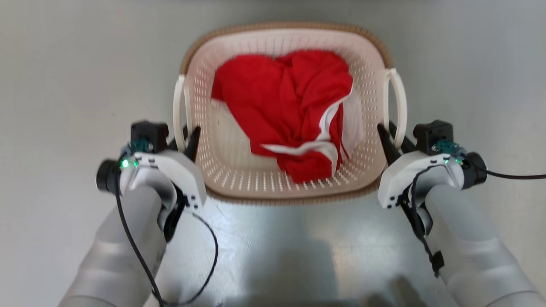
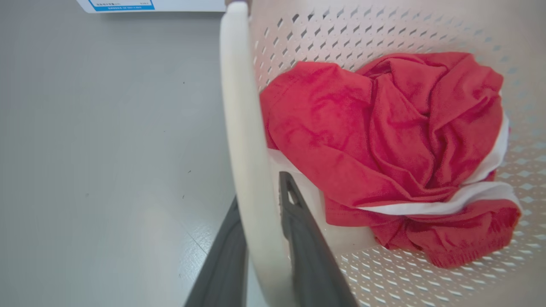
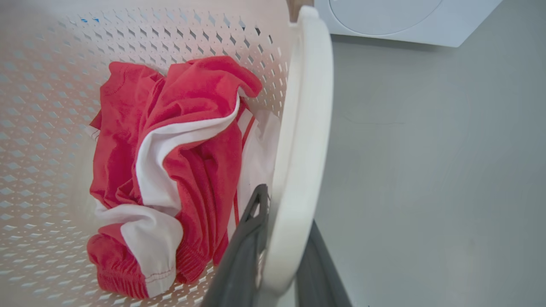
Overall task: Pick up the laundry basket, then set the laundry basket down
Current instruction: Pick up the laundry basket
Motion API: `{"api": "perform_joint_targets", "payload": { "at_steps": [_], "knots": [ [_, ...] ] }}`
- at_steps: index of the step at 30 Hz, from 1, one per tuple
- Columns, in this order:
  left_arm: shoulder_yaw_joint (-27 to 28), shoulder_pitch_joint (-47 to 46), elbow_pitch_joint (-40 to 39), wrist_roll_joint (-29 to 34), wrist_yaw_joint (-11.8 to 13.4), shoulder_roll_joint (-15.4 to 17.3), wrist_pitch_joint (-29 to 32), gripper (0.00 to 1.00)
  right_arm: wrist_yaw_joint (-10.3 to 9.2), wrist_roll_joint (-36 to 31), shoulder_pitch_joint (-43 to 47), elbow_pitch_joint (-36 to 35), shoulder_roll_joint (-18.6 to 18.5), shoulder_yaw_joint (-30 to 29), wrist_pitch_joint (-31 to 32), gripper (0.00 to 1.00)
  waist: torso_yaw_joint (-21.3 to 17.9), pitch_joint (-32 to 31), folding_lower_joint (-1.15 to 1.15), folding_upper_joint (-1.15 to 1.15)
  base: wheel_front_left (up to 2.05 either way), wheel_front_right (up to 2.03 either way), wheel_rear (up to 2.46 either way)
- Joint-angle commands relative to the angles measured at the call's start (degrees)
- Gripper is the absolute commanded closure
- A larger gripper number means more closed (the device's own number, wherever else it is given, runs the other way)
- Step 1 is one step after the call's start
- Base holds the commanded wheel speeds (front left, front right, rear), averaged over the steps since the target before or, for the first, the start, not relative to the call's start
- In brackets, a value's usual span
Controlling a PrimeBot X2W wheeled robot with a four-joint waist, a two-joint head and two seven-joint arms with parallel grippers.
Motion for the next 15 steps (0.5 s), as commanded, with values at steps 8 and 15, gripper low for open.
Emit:
{"api": "perform_joint_targets", "payload": {
  "at_steps": [8, 15],
  "knots": [
    [-2.14, 5.90, 3.04, -0.28, -0.92, -1.52, -0.38, 1.00, 1.02, 3.17, 8.32, -2.35, 2.10, 7.50, 5.04, 1.00, -0.96, -12.65, 0.00, 0.00, 0.00, 0.00, 0.00],
    [-2.34, 9.44, 5.71, -0.77, -0.92, -2.58, -0.38, 1.00, 1.02, 4.45, 13.29, -4.80, 2.10, 11.57, 8.45, 1.00, -2.63, -19.82, 0.00, 0.00, 0.00, 0.00, 0.00]
  ]
}}
